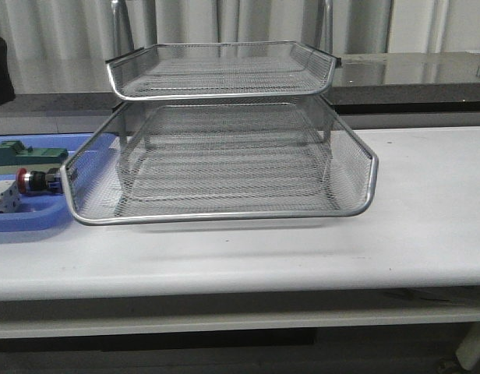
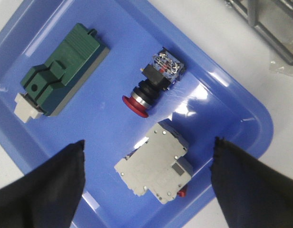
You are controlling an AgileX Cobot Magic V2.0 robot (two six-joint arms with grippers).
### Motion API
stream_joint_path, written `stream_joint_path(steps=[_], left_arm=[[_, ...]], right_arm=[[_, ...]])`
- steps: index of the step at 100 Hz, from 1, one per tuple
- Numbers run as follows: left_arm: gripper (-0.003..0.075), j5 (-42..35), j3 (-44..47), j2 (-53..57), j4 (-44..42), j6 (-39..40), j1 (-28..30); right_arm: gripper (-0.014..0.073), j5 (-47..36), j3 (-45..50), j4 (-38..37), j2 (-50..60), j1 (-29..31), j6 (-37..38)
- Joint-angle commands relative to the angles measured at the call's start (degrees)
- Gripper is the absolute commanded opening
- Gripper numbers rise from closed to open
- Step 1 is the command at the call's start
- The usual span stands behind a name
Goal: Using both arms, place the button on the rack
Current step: 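Lower the left gripper onto the red push button and grasp it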
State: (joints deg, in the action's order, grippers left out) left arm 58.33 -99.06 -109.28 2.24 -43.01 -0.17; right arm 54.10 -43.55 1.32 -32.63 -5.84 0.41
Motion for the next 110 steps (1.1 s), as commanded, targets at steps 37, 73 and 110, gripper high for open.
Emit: stream_joint_path(steps=[37, 73, 110], left_arm=[[0.0534, 0.6, -12.9, -11.0, 0.5, -3.0, -0.1], [0.0534, -2.3, -13.5, -15.9, 0.4, -5.4, -1.7], [0.0534, -5.7, -13.7, -19.8, 0.0, -6.4, -1.9]], right_arm=[[-0.0068, -3.2, -2.1, -0.4, -0.1, 0.2, -0.4], [-0.0068, -3.2, -2.1, -0.4, -0.1, 0.2, -0.4], [-0.0068, -3.2, -2.1, -0.4, -0.1, 0.2, -0.4]])
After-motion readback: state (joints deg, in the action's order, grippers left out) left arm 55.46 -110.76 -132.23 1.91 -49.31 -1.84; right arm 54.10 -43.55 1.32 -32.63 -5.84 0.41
